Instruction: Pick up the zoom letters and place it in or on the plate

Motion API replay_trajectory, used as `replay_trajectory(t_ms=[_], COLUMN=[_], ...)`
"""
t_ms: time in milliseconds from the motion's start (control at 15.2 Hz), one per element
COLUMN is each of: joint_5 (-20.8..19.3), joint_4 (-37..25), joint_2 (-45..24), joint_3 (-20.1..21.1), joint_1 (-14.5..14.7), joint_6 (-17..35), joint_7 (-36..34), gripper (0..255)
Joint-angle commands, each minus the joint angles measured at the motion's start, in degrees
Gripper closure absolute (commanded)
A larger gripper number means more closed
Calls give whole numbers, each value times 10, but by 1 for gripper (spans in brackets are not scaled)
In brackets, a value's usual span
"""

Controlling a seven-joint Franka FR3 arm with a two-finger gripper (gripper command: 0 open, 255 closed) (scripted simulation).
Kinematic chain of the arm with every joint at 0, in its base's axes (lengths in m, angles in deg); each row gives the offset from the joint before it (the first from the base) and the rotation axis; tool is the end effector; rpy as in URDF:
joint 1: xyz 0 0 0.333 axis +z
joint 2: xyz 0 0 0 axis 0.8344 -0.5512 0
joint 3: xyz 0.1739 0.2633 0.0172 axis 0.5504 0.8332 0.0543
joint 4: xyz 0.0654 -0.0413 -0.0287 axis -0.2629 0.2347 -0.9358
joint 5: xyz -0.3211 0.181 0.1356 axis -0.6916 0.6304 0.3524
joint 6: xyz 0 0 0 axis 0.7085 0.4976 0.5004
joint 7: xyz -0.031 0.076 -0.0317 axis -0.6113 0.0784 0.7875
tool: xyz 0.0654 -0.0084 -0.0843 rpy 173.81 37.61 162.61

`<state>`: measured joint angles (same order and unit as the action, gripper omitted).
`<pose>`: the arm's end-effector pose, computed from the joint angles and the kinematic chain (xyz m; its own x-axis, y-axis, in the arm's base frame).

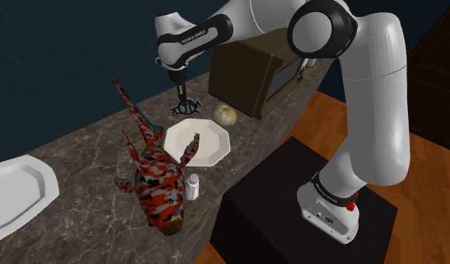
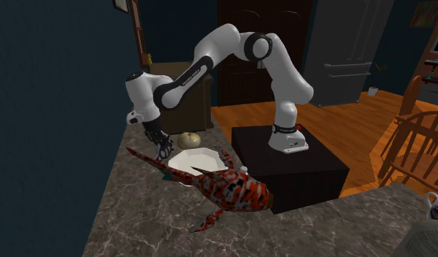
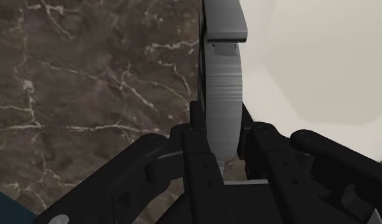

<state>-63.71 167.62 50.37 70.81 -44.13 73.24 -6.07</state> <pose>0.6731 0.1544 0.2753 0.5374 0.8262 -0.1693 0.8337 -0.5507 -0.0413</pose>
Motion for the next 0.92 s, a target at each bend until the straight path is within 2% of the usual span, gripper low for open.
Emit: replay_trajectory(t_ms=[0, 660, 858], joint_5=[1, 3, 3], joint_4=[-4, -28, 70], joint_2=[7, 37, 103], joint_3=[0, 1, 7], joint_1=[0, 0, 11], joint_6=[-11, -64, -34], joint_7=[1, 6, -14], gripper=[255, 255, 255])
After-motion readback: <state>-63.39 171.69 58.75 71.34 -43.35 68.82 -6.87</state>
